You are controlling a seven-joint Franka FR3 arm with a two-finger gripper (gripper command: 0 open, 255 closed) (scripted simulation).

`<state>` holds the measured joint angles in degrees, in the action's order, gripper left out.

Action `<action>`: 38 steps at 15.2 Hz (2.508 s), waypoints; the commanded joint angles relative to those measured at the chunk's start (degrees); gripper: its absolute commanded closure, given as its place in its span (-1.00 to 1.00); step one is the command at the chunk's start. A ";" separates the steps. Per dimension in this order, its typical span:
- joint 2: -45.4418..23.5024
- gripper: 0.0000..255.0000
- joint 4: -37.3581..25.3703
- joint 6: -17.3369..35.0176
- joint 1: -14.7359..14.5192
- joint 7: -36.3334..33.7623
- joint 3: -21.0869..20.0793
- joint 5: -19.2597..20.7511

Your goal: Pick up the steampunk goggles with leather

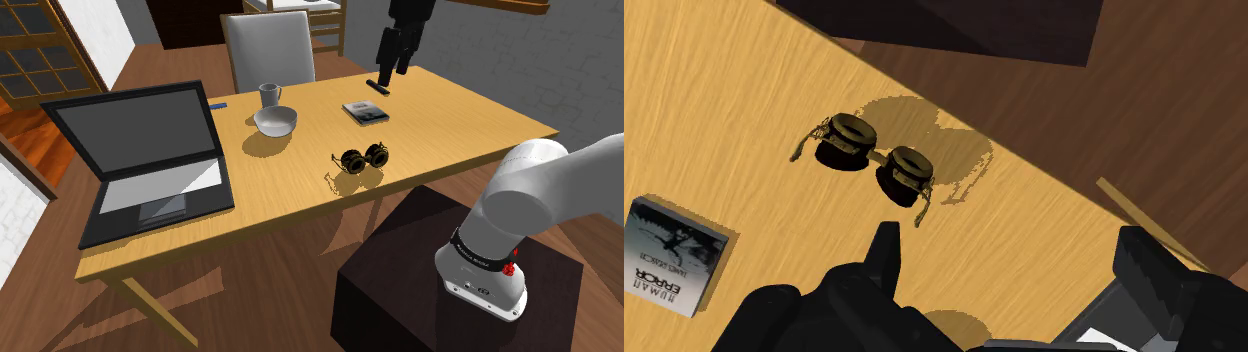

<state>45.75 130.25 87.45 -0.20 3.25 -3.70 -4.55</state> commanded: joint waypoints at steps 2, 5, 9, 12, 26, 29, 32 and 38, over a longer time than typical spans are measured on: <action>-0.38 -1.00 1.46 1.21 -0.39 2.15 0.55 0.79; -1.93 -1.00 5.51 5.03 -1.49 8.45 2.23 3.28; -5.04 -1.00 10.11 10.66 -2.62 16.55 4.46 6.80; -8.20 -1.00 12.94 15.30 -3.25 22.34 6.12 9.57; -29.85 -1.00 18.46 38.80 -3.59 42.69 11.76 22.49; -31.63 -1.00 19.39 41.48 -3.46 42.09 11.89 22.94; -33.57 -1.00 20.20 44.19 -3.32 41.45 12.01 23.43; -34.08 1.00 20.31 44.80 -3.28 41.33 12.06 23.54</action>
<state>11.77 150.53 132.14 -3.50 44.59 8.33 18.96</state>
